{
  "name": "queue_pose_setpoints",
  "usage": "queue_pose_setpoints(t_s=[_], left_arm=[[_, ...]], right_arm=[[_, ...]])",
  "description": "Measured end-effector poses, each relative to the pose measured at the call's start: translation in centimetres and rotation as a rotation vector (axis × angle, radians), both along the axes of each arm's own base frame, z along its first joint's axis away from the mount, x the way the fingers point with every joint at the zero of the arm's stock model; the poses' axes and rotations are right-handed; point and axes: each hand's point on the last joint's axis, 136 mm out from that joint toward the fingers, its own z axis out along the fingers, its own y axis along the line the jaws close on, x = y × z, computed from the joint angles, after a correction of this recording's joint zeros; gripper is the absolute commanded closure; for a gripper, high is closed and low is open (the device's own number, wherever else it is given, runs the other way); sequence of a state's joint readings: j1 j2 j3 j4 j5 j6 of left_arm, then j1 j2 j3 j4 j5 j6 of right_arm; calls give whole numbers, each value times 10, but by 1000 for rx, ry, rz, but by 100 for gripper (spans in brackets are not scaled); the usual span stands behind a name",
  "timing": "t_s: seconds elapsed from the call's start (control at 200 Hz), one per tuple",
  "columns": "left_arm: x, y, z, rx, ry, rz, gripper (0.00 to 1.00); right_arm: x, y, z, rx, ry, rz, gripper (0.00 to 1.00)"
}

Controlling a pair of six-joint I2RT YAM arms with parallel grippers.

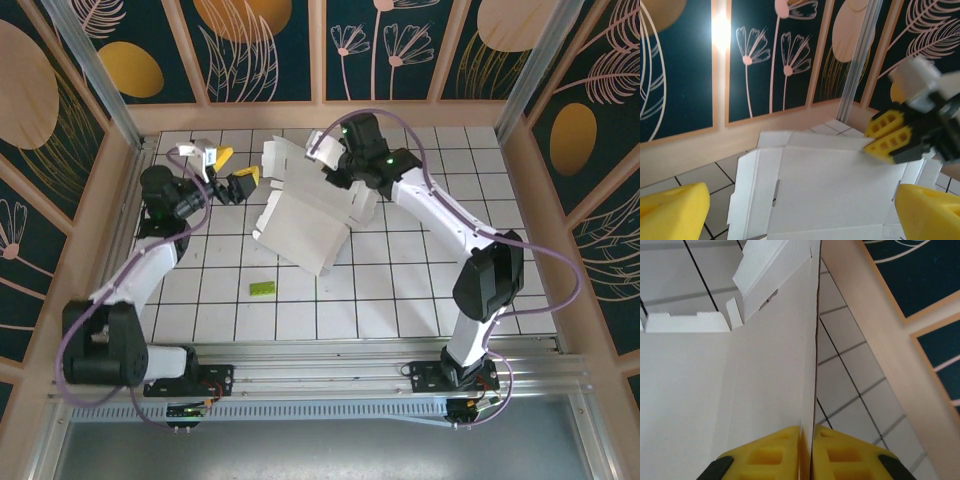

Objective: Fold the paper box

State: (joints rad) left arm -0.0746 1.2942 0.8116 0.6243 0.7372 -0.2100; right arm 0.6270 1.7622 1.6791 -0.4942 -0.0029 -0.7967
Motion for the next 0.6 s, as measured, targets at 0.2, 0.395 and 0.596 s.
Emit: queue_pose_setpoints(t_s=[0.2,0.395,0.596], left_arm=[[-21,6,-5,67,-19,71,1],[-12,9,-32,227,-20,80,2],[6,-15,-42,452,-146,-103,1]], right_arm=[[-9,-7,-46,-233,-93,-18,86],[-4,-23,-74,-352,-213,-14,82],[-8,-34,-72,-347,-309,-15,82]])
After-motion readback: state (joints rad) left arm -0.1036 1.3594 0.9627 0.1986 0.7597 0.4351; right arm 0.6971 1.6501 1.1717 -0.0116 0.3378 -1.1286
